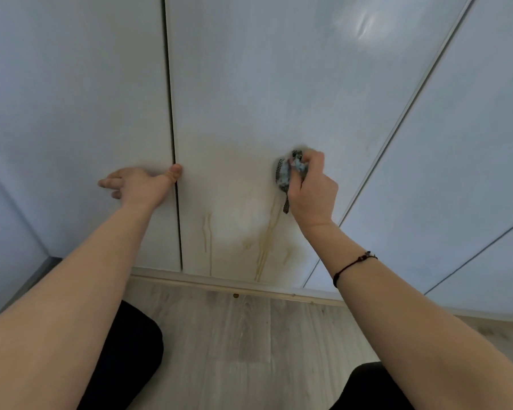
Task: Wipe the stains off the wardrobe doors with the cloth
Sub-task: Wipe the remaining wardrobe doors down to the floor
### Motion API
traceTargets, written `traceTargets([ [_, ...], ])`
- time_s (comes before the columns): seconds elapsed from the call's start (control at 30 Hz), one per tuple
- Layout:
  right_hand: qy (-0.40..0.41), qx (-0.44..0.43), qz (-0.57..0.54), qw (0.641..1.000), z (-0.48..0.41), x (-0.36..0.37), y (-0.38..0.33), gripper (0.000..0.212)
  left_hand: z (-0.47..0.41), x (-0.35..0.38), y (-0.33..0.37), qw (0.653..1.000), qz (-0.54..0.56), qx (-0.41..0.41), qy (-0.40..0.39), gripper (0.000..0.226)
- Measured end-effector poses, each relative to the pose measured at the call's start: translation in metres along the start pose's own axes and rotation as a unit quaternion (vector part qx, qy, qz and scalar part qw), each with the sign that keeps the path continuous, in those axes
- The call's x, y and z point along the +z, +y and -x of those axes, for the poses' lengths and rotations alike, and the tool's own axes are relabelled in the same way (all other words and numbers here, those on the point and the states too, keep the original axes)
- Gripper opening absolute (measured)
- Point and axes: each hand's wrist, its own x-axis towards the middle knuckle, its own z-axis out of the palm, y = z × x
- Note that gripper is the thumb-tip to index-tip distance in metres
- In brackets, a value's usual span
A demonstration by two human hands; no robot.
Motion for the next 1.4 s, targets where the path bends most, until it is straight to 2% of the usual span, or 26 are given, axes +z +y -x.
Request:
traceTargets([
  [0.03,-0.015,-0.058,0.018,0.998,0.013,0.005,0.005,0.013,0.000,-0.001,-0.003,1.000,0.000,-0.005,0.000,0.140],
  [0.1,-0.137,-0.178,0.077,0.971,0.062,0.004,0.028,0.015,0.002,-0.001,-0.004,1.000,-0.008,-0.003,0.000,0.140],
  [0.17,-0.211,-0.233,0.126,0.941,0.090,-0.001,0.047,0.025,0.003,-0.001,-0.004,1.000,-0.005,-0.002,-0.003,0.142],
  [0.23,-0.166,-0.201,0.112,0.959,0.063,0.001,0.033,0.013,0.005,0.001,0.000,1.000,0.009,-0.003,-0.006,0.141],
  [0.3,-0.055,-0.088,0.049,0.993,0.018,0.007,-0.005,0.013,0.004,0.000,0.004,1.000,0.018,0.000,-0.006,0.141],
  [0.37,0.011,0.004,-0.032,0.999,-0.012,0.012,-0.027,0.015,0.003,0.000,0.002,1.000,0.017,-0.004,-0.003,0.141],
  [0.4,0.014,0.003,-0.044,0.999,-0.012,0.015,-0.027,0.017,0.004,-0.001,0.001,1.000,0.016,-0.005,-0.002,0.141],
  [0.47,-0.052,-0.077,0.023,0.995,0.017,0.019,-0.014,0.032,0.006,-0.001,-0.002,1.000,0.014,0.000,-0.001,0.141],
  [0.53,-0.197,-0.141,0.083,0.967,0.059,0.021,0.011,0.054,0.007,-0.001,-0.004,1.000,0.020,0.005,-0.002,0.141],
  [0.57,-0.247,-0.166,0.123,0.947,0.072,0.020,0.018,0.060,0.008,-0.002,-0.004,1.000,0.024,0.005,-0.004,0.141],
  [0.6,-0.259,-0.153,0.133,0.944,0.073,0.019,0.020,0.057,0.009,-0.002,-0.005,1.000,0.025,0.004,-0.005,0.141],
  [0.63,-0.241,-0.107,0.132,0.956,0.062,0.015,0.013,0.043,0.009,-0.001,-0.004,1.000,0.025,0.005,-0.004,0.140],
  [0.7,-0.122,-0.023,0.102,0.987,0.023,0.009,-0.017,0.015,0.008,0.000,-0.002,1.000,0.029,0.006,0.000,0.140],
  [0.77,0.004,0.043,0.062,0.997,-0.016,0.002,-0.040,0.014,0.006,0.001,-0.002,0.999,0.035,0.008,0.004,0.141],
  [0.83,0.029,0.062,0.025,0.997,-0.021,-0.002,-0.046,0.015,0.007,0.002,-0.002,0.999,0.037,0.006,0.003,0.140],
  [0.87,-0.005,0.035,0.035,0.999,-0.008,0.000,-0.040,0.015,0.009,0.001,-0.002,0.999,0.036,0.005,0.002,0.139],
  [0.9,-0.095,0.002,0.052,0.994,0.014,0.001,-0.029,0.015,0.011,0.001,-0.002,0.999,0.032,0.004,0.000,0.139],
  [0.93,-0.234,-0.036,0.091,0.967,0.039,0.003,-0.017,0.016,0.013,0.000,-0.002,1.000,0.030,0.003,0.000,0.138],
  [0.97,-0.350,-0.097,0.141,0.921,0.062,0.000,-0.009,0.022,0.014,0.000,-0.003,1.000,0.031,0.002,-0.001,0.139],
  [1.0,-0.419,-0.139,0.188,0.877,0.074,-0.002,-0.003,0.030,0.014,-0.001,-0.003,0.999,0.034,0.002,-0.003,0.139],
  [1.03,-0.420,-0.145,0.200,0.873,0.073,-0.002,0.000,0.035,0.015,-0.001,-0.003,0.999,0.038,0.002,-0.003,0.139],
  [1.07,-0.376,-0.127,0.176,0.901,0.063,-0.002,-0.004,0.035,0.014,-0.001,-0.003,0.999,0.039,0.005,-0.001,0.139],
  [1.17,-0.137,-0.035,0.094,0.985,0.013,0.005,-0.030,0.024,0.009,0.000,-0.002,0.999,0.039,0.009,0.003,0.139],
  [1.23,-0.019,-0.008,0.037,0.999,-0.009,0.006,-0.036,0.025,0.007,0.000,-0.003,0.999,0.036,0.008,0.005,0.140],
  [1.3,-0.035,-0.013,0.028,0.999,-0.001,0.008,-0.029,0.034,0.008,-0.001,-0.003,0.999,0.031,0.008,0.002,0.140],
  [1.4,-0.160,-0.120,0.096,0.975,0.048,0.016,-0.006,0.054,0.011,-0.002,-0.003,1.000,0.026,0.009,0.003,0.138],
])
